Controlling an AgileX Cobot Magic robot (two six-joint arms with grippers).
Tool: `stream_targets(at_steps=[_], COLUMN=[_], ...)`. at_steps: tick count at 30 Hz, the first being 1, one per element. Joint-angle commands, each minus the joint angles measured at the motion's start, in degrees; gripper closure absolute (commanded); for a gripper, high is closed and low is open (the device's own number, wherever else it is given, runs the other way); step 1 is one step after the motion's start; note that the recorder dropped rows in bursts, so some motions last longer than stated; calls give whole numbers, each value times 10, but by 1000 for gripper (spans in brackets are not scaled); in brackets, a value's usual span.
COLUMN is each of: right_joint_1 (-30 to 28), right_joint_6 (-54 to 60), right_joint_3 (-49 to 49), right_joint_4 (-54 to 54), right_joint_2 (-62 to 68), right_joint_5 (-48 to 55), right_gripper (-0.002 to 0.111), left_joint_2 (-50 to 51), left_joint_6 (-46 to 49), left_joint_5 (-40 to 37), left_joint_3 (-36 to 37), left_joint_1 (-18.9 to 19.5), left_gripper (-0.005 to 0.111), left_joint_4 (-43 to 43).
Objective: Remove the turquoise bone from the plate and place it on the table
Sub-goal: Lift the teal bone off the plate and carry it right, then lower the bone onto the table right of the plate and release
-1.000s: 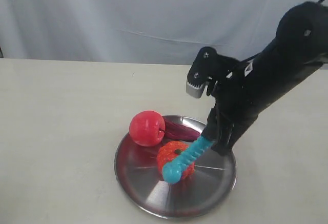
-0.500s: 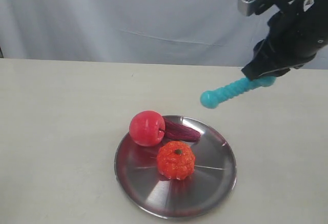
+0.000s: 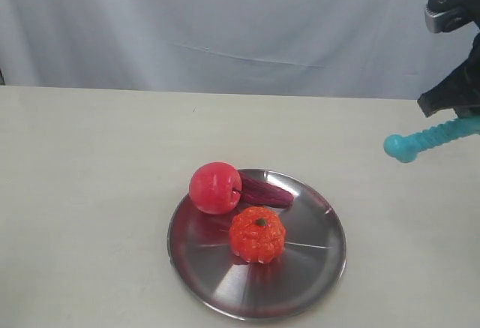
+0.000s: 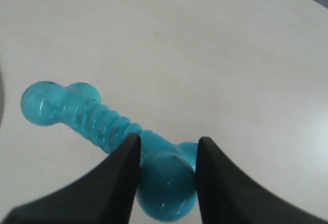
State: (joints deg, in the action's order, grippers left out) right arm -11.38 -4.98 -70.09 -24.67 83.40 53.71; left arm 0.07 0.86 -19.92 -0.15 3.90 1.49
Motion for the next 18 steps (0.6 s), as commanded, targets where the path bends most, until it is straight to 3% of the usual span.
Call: stream_targets(at_steps=[1,7,13,18], right_joint_1=[-3,16,99,104], right_joint_6=[-54,-98,-252,-281], right_joint_3=[16,17,0,-27], right_joint_4=[-49,-83,-248,-239], right_joint_2=[28,108,193,247], right_joint_5=[-9,-14,-9,14], right_gripper=[109,109,109,109], left_joint_2=[-1,-1,-1,-1], left_joint_6=[-2,-2,-2,-2], left_joint_5=[3,3,3,3], left_joint_3=[1,1,1,1], left_joint_1=[-4,-4,-4,-4], left_gripper=[107,107,107,107], left_joint_4=[4,4,4,4])
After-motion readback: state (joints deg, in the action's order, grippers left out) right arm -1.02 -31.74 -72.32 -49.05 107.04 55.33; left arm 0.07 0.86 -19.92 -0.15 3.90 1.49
